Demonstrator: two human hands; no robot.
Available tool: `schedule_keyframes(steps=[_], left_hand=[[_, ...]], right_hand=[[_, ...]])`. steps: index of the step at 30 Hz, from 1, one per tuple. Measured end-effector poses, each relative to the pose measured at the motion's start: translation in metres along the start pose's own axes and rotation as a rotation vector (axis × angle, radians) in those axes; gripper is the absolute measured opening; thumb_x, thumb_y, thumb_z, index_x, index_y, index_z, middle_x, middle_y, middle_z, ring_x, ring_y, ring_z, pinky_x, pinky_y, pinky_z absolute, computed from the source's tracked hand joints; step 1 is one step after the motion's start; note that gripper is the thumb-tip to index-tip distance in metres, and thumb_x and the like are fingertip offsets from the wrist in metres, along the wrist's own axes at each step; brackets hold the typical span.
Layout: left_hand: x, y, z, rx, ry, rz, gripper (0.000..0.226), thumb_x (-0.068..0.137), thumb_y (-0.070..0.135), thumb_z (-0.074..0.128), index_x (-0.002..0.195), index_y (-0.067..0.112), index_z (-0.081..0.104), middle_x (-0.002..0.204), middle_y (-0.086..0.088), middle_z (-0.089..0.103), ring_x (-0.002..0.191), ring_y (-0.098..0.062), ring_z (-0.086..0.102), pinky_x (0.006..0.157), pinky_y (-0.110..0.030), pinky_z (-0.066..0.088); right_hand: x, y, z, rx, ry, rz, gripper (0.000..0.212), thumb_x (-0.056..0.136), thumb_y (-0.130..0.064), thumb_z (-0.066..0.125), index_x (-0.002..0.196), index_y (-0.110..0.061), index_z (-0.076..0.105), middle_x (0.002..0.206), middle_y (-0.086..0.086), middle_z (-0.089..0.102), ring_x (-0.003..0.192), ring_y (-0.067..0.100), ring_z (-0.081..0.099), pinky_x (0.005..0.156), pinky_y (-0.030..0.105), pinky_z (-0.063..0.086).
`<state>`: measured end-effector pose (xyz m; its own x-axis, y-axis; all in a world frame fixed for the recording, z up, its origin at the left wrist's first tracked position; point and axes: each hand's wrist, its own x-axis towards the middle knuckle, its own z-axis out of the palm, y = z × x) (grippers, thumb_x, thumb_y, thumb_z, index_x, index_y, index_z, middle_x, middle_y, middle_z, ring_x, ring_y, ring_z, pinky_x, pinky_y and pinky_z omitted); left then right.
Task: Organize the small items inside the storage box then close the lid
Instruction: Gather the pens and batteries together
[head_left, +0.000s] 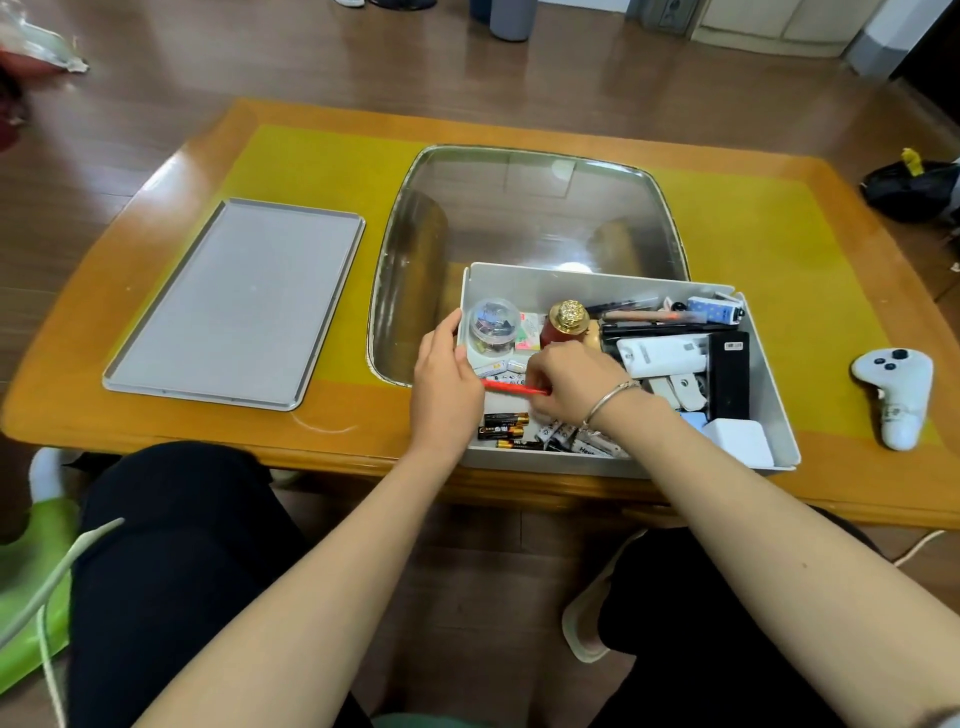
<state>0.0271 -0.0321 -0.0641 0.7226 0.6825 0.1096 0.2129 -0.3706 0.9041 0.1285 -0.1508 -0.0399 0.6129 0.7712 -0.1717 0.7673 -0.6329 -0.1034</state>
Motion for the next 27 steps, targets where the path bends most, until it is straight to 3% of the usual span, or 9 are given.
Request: schedule_keyframes(steps=[5, 12, 14, 17, 24, 27], left_hand=[[0.0, 0.001, 0.0, -0.001, -0.005, 0.009, 0.045, 0.101, 0.008, 0.039, 0.144, 0.018, 0.036, 0.143, -0.002, 0.043, 0.127, -0.01, 0.042, 0.093, -0.023, 0.046], [0.0, 0.0, 0.0, 0.018, -0.004, 0.025, 0.04, 0.101, 0.009, 0.039, 0.14, 0.018, 0.041, 0.14, -0.002, 0.045, 0.125, -0.01, 0.043, 0.094, -0.02, 0.041], [0.0, -0.001, 0.0, 0.023, -0.005, 0.022, 0.04, 0.101, 0.009, 0.039, 0.14, 0.018, 0.041, 0.14, -0.002, 0.045, 0.124, -0.009, 0.043, 0.093, -0.02, 0.042], [0.0, -0.001, 0.0, 0.033, -0.001, 0.035, 0.041, 0.101, 0.008, 0.038, 0.14, 0.017, 0.041, 0.139, -0.001, 0.045, 0.122, -0.007, 0.042, 0.089, -0.014, 0.038], [0.0, -0.001, 0.0, 0.04, -0.005, 0.036, 0.04, 0.101, 0.009, 0.038, 0.14, 0.018, 0.041, 0.14, -0.001, 0.045, 0.116, -0.001, 0.04, 0.084, -0.008, 0.037], [0.0, -0.001, 0.0, 0.033, -0.009, 0.025, 0.04, 0.101, 0.01, 0.038, 0.14, 0.018, 0.041, 0.14, -0.001, 0.044, 0.117, -0.002, 0.04, 0.09, -0.017, 0.044]], right_hand=[[-0.01, 0.016, -0.028, 0.15, 0.07, 0.159, 0.016, 0.077, -0.037, 0.062, 0.077, -0.022, 0.059, 0.076, 0.002, 0.064, 0.073, 0.023, 0.06, 0.061, 0.027, 0.042], [-0.03, 0.082, -0.063, 0.163, 0.393, 0.389, 0.016, 0.087, -0.029, 0.059, 0.098, -0.022, 0.068, 0.091, 0.007, 0.07, 0.087, 0.033, 0.061, 0.072, 0.037, 0.051], [-0.031, 0.1, -0.063, 0.076, 0.404, 0.449, 0.017, 0.087, -0.028, 0.06, 0.101, -0.022, 0.069, 0.097, 0.009, 0.069, 0.094, 0.034, 0.059, 0.076, 0.039, 0.05], [-0.03, 0.113, -0.057, -0.066, 0.403, 0.519, 0.018, 0.087, -0.022, 0.061, 0.103, -0.025, 0.069, 0.1, 0.009, 0.064, 0.102, 0.034, 0.05, 0.083, 0.04, 0.035], [-0.025, 0.113, -0.049, -0.107, 0.387, 0.519, 0.021, 0.086, -0.015, 0.059, 0.099, -0.028, 0.07, 0.094, 0.006, 0.063, 0.099, 0.031, 0.044, 0.08, 0.039, 0.026], [-0.027, 0.112, -0.052, -0.11, 0.404, 0.479, 0.022, 0.089, -0.018, 0.057, 0.103, -0.029, 0.069, 0.096, 0.007, 0.064, 0.098, 0.032, 0.045, 0.076, 0.037, 0.024]])
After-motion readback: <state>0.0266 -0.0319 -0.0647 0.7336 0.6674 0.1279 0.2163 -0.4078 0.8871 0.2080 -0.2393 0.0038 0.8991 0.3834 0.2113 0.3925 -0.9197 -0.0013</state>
